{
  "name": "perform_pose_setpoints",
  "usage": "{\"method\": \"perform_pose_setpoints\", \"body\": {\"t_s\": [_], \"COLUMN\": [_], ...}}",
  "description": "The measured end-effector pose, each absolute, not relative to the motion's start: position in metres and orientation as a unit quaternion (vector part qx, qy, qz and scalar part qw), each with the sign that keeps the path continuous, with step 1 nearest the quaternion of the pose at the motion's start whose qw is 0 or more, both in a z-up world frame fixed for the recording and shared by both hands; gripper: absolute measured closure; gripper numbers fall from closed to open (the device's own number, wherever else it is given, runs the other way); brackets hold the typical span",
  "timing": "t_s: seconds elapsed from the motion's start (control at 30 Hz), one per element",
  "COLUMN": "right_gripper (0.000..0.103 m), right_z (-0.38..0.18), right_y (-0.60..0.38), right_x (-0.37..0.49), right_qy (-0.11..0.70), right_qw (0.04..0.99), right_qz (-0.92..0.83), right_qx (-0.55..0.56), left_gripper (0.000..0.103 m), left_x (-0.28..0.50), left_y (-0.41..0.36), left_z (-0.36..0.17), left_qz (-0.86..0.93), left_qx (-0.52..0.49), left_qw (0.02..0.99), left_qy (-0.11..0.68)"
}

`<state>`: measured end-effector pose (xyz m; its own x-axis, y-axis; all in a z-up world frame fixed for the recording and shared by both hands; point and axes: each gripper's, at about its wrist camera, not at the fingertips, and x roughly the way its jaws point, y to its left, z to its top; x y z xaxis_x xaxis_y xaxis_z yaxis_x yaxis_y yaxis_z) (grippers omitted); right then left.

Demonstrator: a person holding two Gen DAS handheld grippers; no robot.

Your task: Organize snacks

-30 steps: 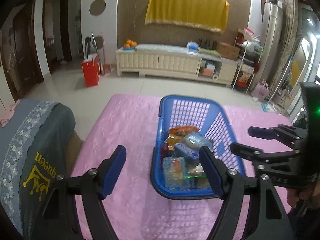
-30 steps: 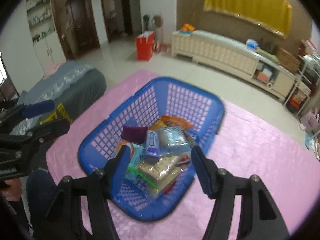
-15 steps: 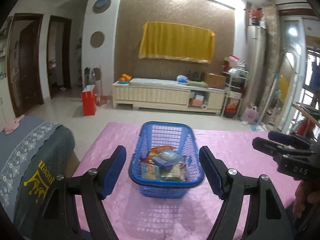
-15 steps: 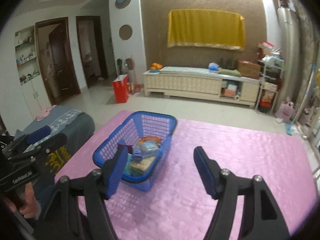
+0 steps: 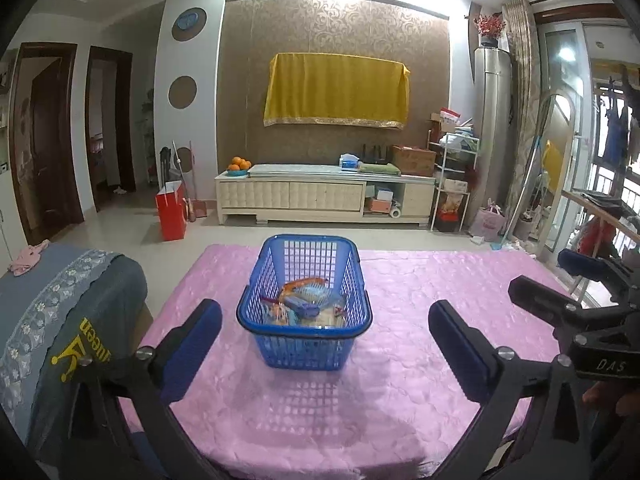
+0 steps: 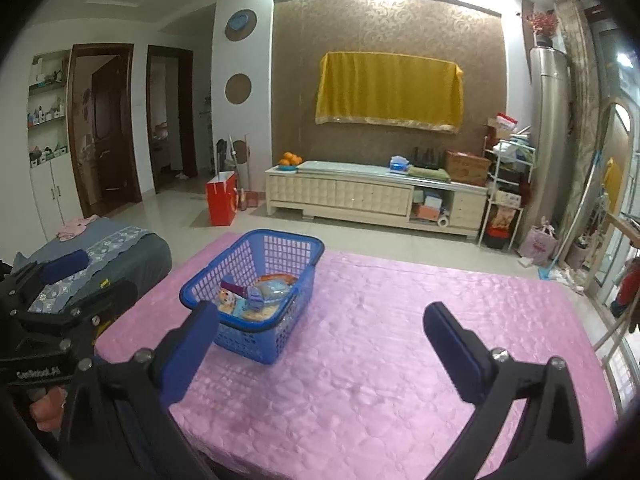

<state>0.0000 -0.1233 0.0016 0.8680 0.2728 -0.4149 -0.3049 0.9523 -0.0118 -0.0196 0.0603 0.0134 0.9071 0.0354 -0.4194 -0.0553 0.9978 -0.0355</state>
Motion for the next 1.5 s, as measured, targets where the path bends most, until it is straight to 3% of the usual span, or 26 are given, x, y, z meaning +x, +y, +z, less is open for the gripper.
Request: {"method": "perform_pose_setpoints", "body": {"t_s": [1.5], "right_gripper": [0.000], "right_z": [-0.004], "right_y": [-0.130], "right_x": [-0.024], "right_qy": [0.223], "right_qw": [0.961], "right_qz": [0.161], "right_qx": [-0.026], "left_gripper": [0.001], "left_x": [-0.037], "left_y": [0.039], "left_z": [0.015], "left_qz": [0.021], "left_qx": [-0.003], "left_qw": [0.976], "left_qy": [0.218]}}
